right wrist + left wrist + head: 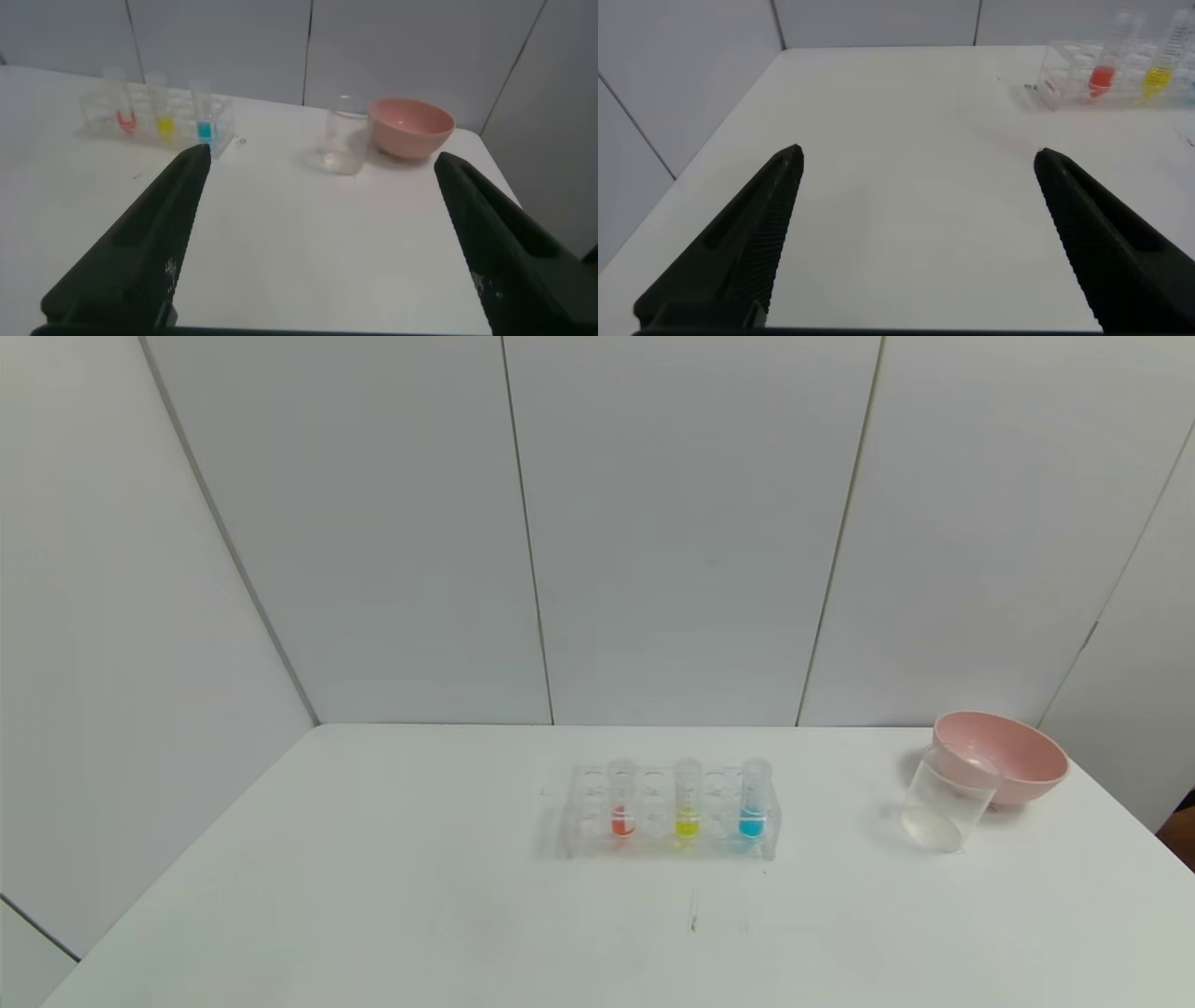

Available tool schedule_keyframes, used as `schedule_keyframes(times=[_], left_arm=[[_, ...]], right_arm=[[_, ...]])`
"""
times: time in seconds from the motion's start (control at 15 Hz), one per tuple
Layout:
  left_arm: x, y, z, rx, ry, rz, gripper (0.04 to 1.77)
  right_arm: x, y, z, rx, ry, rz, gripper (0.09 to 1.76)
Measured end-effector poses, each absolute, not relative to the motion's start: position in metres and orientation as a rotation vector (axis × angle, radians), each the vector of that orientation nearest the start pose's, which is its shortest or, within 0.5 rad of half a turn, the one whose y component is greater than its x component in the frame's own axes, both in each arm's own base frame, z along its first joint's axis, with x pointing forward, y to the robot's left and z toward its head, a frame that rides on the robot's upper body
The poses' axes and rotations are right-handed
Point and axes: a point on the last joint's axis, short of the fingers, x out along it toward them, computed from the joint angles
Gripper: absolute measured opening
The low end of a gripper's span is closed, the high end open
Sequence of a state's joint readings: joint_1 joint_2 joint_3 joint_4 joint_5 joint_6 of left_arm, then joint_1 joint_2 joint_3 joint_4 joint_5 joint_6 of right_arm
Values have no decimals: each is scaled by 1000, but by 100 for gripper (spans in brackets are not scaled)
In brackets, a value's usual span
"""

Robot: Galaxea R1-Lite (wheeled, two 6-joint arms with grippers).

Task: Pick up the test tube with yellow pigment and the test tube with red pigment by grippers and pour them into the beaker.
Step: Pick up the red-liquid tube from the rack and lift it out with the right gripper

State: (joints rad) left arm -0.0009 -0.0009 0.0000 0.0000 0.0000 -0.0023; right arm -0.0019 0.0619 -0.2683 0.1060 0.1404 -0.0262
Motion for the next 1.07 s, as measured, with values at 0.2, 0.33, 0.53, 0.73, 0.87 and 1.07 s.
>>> schedule_keyframes(times=[0.2, 0.33, 0.53, 0.73, 0.87, 1.07], left_arm=[[-23, 0, 75, -3, -1, -1, 176], [-23, 0, 75, -3, -1, -1, 176], [-23, 0, 75, -3, -1, 0, 176], [-23, 0, 75, -3, -1, 0, 176], [-23, 0, 75, -3, -1, 0, 176], [-23, 0, 75, -3, 0, -1, 176]], right_arm=[[-32, 4, 200, -4, -95, 178, 171], [-1, 4, 248, 34, -71, 197, 171], [72, 7, 303, 98, -31, 213, 171], [152, 37, 323, 148, 2, 219, 171], [181, 76, 318, 169, 1, 244, 171], [193, 144, 291, 189, 1, 254, 171]])
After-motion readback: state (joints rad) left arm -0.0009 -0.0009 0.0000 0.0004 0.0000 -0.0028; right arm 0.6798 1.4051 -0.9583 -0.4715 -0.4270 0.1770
